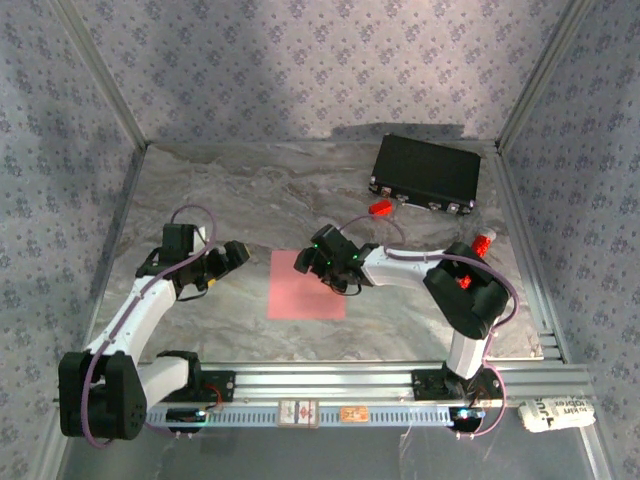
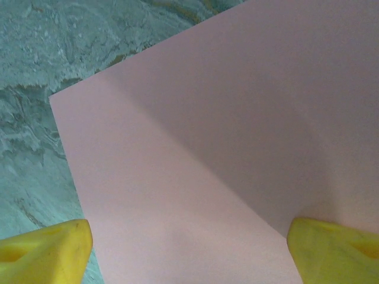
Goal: Fold a paper plane with a square sheet of paper (pick it up from the middle)
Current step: Rotate the square sheet of paper at the center of the table.
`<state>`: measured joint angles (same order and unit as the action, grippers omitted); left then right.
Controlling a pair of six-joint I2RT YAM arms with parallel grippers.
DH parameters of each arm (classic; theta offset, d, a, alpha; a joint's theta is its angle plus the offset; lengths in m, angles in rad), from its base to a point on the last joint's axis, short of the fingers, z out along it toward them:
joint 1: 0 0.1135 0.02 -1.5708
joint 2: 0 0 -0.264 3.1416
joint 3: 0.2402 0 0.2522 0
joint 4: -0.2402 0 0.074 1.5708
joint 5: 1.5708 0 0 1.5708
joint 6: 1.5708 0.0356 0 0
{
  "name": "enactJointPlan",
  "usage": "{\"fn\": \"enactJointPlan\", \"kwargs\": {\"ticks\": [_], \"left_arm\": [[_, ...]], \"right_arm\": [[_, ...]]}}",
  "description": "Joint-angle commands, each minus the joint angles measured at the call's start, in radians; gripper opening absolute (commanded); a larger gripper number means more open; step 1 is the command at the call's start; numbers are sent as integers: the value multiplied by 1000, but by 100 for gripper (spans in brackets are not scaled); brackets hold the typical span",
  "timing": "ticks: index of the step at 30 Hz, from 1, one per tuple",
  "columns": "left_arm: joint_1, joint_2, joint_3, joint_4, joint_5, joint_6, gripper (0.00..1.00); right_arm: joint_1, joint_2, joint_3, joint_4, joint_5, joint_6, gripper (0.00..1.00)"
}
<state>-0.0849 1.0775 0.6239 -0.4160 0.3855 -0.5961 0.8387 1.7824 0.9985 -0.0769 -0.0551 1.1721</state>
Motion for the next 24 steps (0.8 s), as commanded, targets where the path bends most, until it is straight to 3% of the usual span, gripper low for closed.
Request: {"fn": "enactJointPlan", "kwargs": {"ticks": [1, 6, 11, 15, 24], "left_arm": [[0, -28, 5, 13, 71, -7, 100], [-77, -35, 22, 7, 68, -17, 92], [-218, 33, 73, -21, 7, -55, 77], [-336, 144, 162, -86, -87, -66, 72], [-529, 469, 439, -284, -230, -56, 65]], "right_arm": [[1, 15, -48, 36, 46, 42, 90], [-13, -63, -54, 115, -2, -25, 92], [-48, -159, -64, 15, 44, -96, 94], [-90, -233, -113, -60, 86, -135, 96], [-212, -362, -239, -94, 25, -205, 98]]}}
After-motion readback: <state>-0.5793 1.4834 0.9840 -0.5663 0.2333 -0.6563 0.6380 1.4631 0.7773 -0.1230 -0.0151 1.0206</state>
